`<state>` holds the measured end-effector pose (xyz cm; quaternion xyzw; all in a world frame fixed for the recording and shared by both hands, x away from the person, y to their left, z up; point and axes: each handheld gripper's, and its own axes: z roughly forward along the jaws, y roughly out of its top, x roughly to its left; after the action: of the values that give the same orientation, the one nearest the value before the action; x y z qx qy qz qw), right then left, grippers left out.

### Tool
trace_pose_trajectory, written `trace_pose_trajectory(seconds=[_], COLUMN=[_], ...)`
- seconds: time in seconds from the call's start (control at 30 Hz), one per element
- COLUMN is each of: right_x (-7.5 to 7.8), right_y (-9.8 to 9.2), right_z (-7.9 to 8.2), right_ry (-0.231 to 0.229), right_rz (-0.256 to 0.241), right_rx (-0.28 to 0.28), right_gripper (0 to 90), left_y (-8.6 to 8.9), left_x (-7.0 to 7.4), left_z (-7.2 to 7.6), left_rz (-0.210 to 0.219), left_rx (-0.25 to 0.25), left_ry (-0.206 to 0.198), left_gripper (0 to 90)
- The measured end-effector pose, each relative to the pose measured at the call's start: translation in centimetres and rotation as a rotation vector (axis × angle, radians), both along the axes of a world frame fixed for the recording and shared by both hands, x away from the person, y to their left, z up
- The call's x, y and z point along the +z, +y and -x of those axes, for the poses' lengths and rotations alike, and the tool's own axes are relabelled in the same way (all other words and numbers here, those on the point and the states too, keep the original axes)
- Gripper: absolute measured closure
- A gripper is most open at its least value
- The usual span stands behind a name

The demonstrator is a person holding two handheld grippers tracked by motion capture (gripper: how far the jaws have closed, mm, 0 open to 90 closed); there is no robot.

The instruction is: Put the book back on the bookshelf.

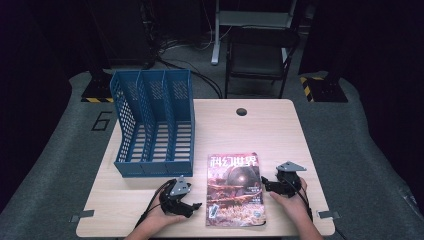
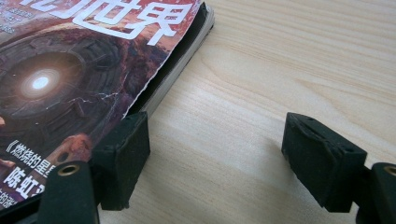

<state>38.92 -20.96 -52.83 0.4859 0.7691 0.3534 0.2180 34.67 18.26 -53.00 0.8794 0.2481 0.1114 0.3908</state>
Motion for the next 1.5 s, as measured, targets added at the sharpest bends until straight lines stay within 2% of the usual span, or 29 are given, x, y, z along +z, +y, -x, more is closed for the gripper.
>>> trace_pose_trajectory(seconds=[0.1,0.37,0.57,0.63,0.67,0.8,0.9,1.07,1.13,1.17,1.23,1.27,1.3,1.33,1.4,1.43,1.47,1.5], right_x=[0.0,-0.1,0.0,0.0,0.0,0.0,0.2,0.7,0.8,0.8,1.0,1.2,1.3,1.3,1.7,2.0,2.0,2.1], right_y=[0.1,0.3,0.2,0.2,0.3,0.3,0.2,0.4,0.4,0.4,0.6,0.7,0.7,0.7,0.6,0.6,0.6,0.4], right_z=[-0.1,-0.1,0.0,0.0,0.2,0.3,0.2,0.3,0.4,0.4,0.6,0.7,0.7,0.7,0.9,1.1,1.1,1.2], right_ry=[0.006,0.004,0.005,-0.013,0.001,0.006,0.009,0.038,0.041,0.042,0.05,0.057,0.045,0.045,0.051,0.063,0.063,0.076], right_rz=[0.002,-0.003,0.002,0.007,-0.007,-0.003,0.005,0.014,0.018,0.024,0.022,0.024,0.031,0.031,-0.005,-0.038,-0.038,-0.045], right_rx=[0.013,-0.004,0.002,0.0,-0.014,-0.015,-0.012,-0.009,0.002,0.004,0.015,0.017,0.013,0.013,0.017,0.008,0.008,0.0], right_gripper=[18.7,18.5,20.1,21.3,22.0,23.3,29.3,39.0,41.7,42.5,44.6,45.1,45.6,45.6,46.8,48.0,48.0,49.5], left_y=[0.0,-0.1,0.0,-0.1,-0.1,-0.1,-0.1,-0.2,-0.1,-0.3,-0.2,-0.2,0.0,0.0,0.1,0.2,0.2,0.1], left_x=[0.0,-0.1,0.0,0.0,0.0,0.0,0.0,0.0,0.2,0.1,0.2,0.3,0.5,0.5,0.6,0.7,0.7,0.8], left_z=[0.0,0.1,0.0,0.0,0.0,0.0,-0.1,0.0,-0.1,0.0,-0.1,-0.2,-0.4,-0.4,-0.5,-0.5,-0.5,-0.5], left_rz=[0.001,0.007,-0.001,-0.007,-0.011,-0.006,0.001,0.003,-0.006,0.012,0.006,0.013,0.015,0.015,0.026,0.018,0.018,0.026], left_rx=[-0.001,0.017,0.014,0.023,0.024,0.027,0.022,0.045,0.038,0.06,0.054,0.073,0.07,0.07,0.081,0.098,0.098,0.109], left_ry=[0.004,-0.001,0.002,-0.001,-0.004,-0.003,0.005,-0.004,0.015,0.014,0.023,0.031,0.057,0.057,0.07,0.069,0.069,0.09], left_gripper=[17.8,18.1,18.4,18.3,18.3,18.3,18.3,18.4,18.5,19.0,20.9,21.8,22.9,24.4,25.6,30.5,31.2,31.2])
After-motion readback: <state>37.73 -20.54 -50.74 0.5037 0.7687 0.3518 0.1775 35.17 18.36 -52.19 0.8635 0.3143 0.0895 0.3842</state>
